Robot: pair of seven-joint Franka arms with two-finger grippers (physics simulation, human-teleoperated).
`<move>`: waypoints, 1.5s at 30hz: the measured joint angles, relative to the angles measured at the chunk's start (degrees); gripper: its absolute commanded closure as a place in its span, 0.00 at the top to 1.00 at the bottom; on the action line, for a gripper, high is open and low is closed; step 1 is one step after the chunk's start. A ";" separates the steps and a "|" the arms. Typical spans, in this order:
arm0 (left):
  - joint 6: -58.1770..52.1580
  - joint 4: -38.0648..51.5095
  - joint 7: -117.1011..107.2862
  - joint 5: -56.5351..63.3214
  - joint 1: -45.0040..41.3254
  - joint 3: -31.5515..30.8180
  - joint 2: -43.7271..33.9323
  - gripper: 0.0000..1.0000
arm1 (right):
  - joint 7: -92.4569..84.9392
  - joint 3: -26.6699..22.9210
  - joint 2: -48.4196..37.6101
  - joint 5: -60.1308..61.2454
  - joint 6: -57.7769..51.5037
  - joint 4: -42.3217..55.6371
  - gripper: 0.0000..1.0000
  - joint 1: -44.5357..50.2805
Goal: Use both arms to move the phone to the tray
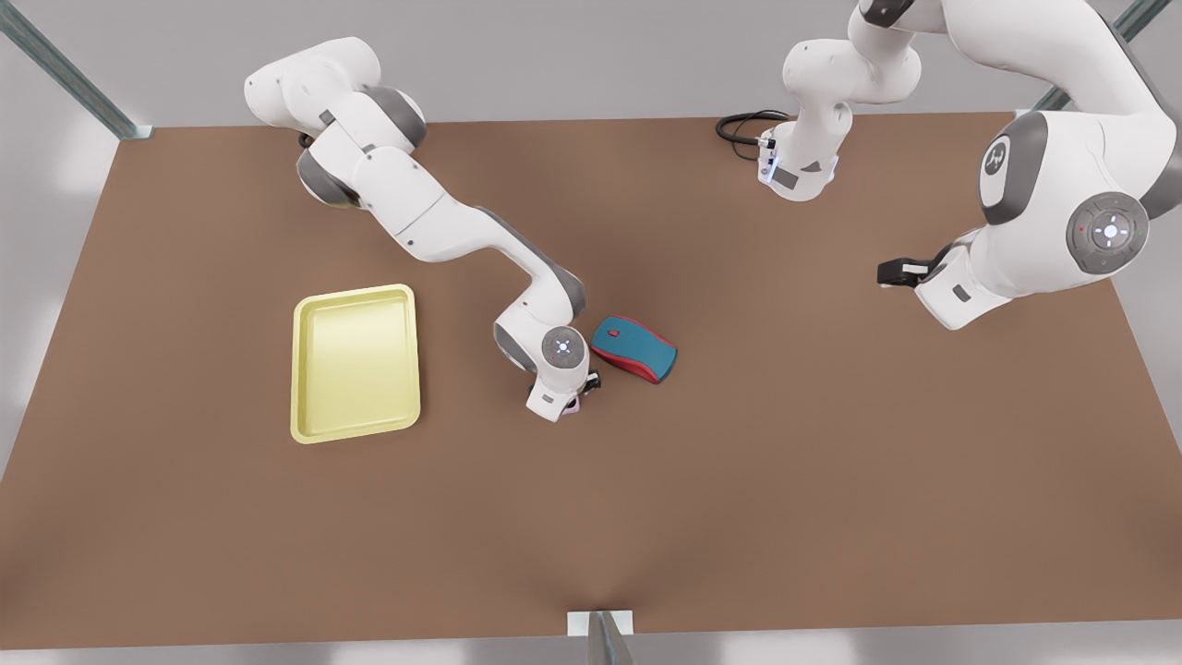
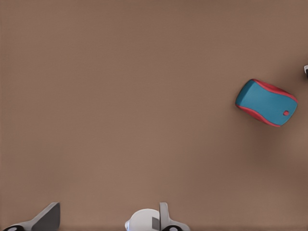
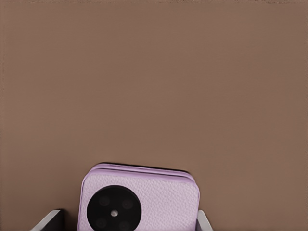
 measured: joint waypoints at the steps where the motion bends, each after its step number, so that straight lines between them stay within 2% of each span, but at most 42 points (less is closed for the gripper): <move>1: -0.01 0.01 -0.01 -0.01 0.00 0.00 -0.06 1.00 | -0.10 0.00 -0.05 0.00 0.08 0.00 0.93 -0.01; 7: -0.60 0.02 -0.04 0.04 -0.18 -0.01 -0.24 1.00 | -0.55 0.00 -0.10 -0.02 0.35 -0.07 0.88 -0.02; 10: -0.77 0.02 -0.05 0.10 -0.17 -0.02 -0.22 1.00 | -0.78 0.01 -0.17 0.00 0.40 -0.12 0.78 -0.09; 15: -0.92 0.02 -0.06 0.14 -0.17 -0.05 -0.17 1.00 | -1.24 0.00 -1.19 0.27 0.08 -0.04 0.76 -0.56; 18: -0.97 0.02 -0.07 0.15 -0.18 -0.05 -0.06 1.00 | -1.55 0.34 -6.39 0.56 -0.99 -2.71 0.76 -4.05; 21: -0.99 0.02 -0.08 0.14 -0.17 -0.07 0.02 1.00 | -3.15 0.50 -17.23 2.15 -1.74 -14.02 0.76 -11.96; 27: -1.02 0.02 -0.11 0.16 -0.18 -0.02 0.06 1.00 | -9.82 1.00 -36.65 4.34 2.11 -44.66 0.77 -31.23; 29: -1.02 0.02 -0.12 0.15 -0.18 -0.04 0.10 1.00 | -12.42 1.03 -40.18 4.60 6.24 -54.03 0.77 -34.69; 32: -0.96 0.20 -0.13 0.19 -0.17 -0.01 0.34 1.00 | -16.41 0.91 -39.06 4.78 12.20 -58.59 0.79 -39.58; 33: -0.90 0.27 -0.12 0.15 -0.17 0.00 0.46 1.00 | -17.62 0.89 -37.23 4.74 14.27 -58.86 0.85 -40.95; 34: -0.81 0.36 -0.13 0.10 -0.17 0.00 0.51 1.00 | -18.75 0.86 -35.24 4.67 16.34 -58.95 0.98 -42.06; 37: -0.25 0.03 -0.14 -0.04 -0.02 0.18 -0.46 1.00 | -21.73 0.80 -31.81 4.55 21.20 -58.64 1.00 -42.94; 38: 1.26 -3.71 -0.14 -0.06 0.39 0.06 -3.29 1.00 | -22.62 0.83 -32.56 4.53 22.14 -58.54 1.00 -43.01; 39: 2.81 -6.37 -0.15 -0.05 0.72 0.02 -5.16 1.00 | -23.45 0.88 -34.95 4.50 21.77 -58.03 1.00 -43.02; 41: 4.38 -6.02 -0.16 -0.06 1.07 0.01 -4.76 1.00 | -24.97 1.05 -40.99 4.50 18.19 -55.51 1.00 -42.89; 42: 4.91 -5.73 -0.17 -0.04 1.06 0.01 -4.57 1.00 | -25.66 1.33 -42.63 5.12 14.66 -50.34 1.00 -42.63; 45: 6.07 -5.47 -0.19 0.01 0.79 0.00 -4.46 1.00 | -27.15 2.26 -43.52 7.90 0.31 -24.96 1.00 -42.03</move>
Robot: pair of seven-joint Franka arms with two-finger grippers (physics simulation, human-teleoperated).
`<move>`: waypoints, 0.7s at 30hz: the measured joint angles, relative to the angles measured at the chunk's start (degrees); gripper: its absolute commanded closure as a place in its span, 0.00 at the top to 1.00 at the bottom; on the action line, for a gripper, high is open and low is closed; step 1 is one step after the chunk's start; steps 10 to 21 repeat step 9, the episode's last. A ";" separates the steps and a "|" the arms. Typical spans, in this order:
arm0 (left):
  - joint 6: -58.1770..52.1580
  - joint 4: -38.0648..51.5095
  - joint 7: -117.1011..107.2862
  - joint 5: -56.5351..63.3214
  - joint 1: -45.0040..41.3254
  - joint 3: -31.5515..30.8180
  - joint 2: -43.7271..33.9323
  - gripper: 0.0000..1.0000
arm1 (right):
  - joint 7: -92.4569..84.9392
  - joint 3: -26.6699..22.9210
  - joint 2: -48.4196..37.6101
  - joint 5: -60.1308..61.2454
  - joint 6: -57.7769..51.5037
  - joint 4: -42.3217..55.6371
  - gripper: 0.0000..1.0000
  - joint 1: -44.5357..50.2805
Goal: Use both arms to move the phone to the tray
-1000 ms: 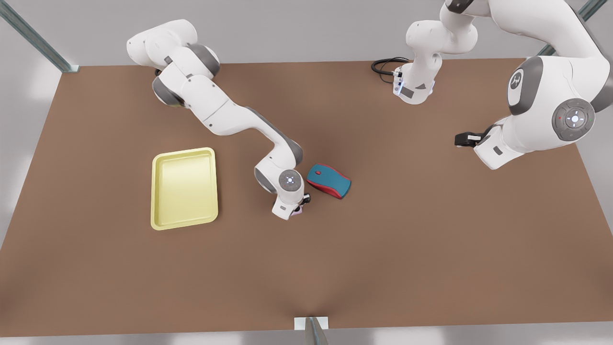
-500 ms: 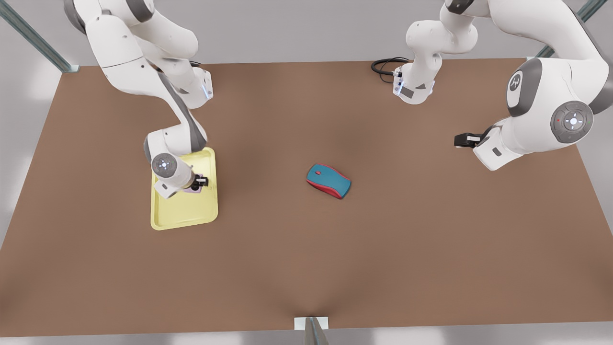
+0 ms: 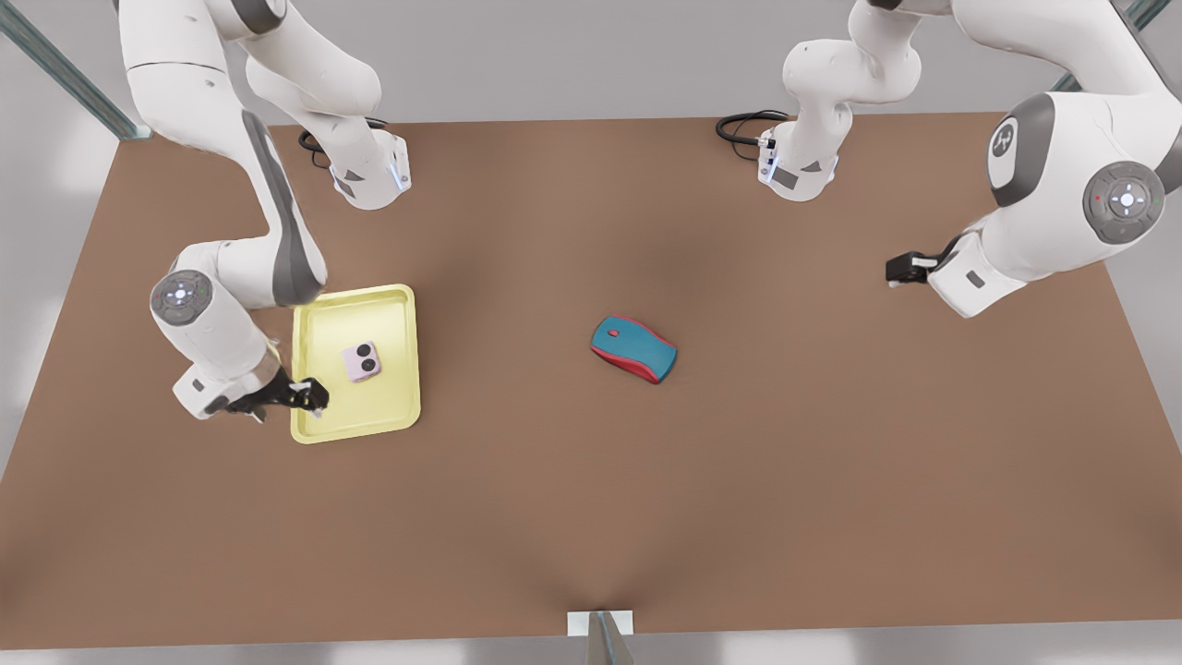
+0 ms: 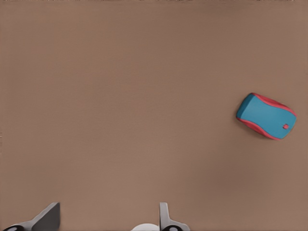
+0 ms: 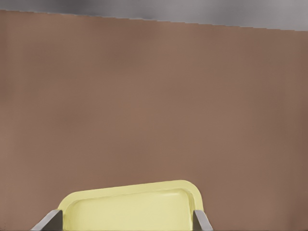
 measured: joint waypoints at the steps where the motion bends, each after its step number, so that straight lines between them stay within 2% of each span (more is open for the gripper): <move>1: 0.28 0.02 0.00 0.01 -0.05 0.00 0.01 1.00 | -0.05 0.54 0.08 0.53 -4.88 6.27 1.00 -0.14; 3: 0.72 0.03 -0.01 0.04 -0.05 0.00 0.01 1.00 | -0.04 0.74 -0.36 1.19 -12.59 11.30 1.00 -0.01; 4: 0.89 0.04 -0.02 0.06 -0.03 0.00 0.01 1.00 | -0.04 -1.55 -2.18 1.47 -15.31 10.13 1.00 1.67; 6: 1.13 0.04 -0.02 0.07 0.00 0.00 0.07 1.00 | -0.11 -10.23 -6.09 2.21 -19.46 6.52 1.00 9.66; 8: 1.23 0.04 -0.03 0.06 0.01 0.00 0.12 1.00 | -0.49 -13.94 -6.99 3.06 -22.35 5.90 1.00 13.19; 21: 1.16 0.04 -0.03 0.05 0.01 0.00 0.16 1.00 | -0.84 -14.47 -6.78 3.38 -23.53 5.88 1.00 13.70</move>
